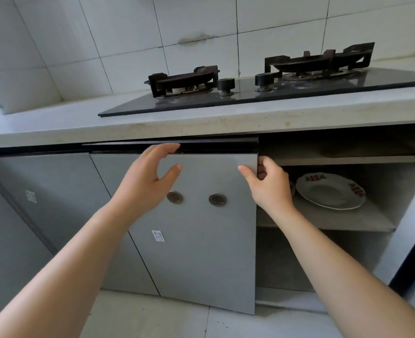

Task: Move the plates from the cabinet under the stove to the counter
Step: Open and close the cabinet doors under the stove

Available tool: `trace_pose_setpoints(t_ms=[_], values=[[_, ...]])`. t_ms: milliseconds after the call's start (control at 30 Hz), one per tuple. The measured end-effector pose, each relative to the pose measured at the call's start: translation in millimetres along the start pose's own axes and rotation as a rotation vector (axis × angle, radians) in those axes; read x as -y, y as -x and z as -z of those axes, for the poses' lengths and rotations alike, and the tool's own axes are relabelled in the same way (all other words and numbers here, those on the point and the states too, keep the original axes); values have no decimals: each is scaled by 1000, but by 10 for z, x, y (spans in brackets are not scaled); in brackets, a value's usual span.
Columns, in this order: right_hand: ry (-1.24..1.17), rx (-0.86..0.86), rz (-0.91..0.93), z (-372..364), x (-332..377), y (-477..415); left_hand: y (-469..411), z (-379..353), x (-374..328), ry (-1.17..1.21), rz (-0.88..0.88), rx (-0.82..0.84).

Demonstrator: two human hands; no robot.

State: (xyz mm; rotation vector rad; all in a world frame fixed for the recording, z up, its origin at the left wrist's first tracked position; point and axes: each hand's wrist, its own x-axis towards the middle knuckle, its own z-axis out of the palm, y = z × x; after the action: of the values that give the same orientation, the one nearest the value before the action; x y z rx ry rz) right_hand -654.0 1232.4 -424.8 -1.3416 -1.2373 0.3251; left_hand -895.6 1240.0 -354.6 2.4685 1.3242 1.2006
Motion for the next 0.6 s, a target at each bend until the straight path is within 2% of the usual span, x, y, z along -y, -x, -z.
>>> trace_pose_setpoints(t_ms=[167,333,600], values=[[-55,22,103,92,136,405,-16,135,-143,-50,-3,-86],[-116,51,139,130,234,591,57,45,-138,-182,36,20],[-206,102,187,131,198,648,210,-109,-142,-62,136,-58]])
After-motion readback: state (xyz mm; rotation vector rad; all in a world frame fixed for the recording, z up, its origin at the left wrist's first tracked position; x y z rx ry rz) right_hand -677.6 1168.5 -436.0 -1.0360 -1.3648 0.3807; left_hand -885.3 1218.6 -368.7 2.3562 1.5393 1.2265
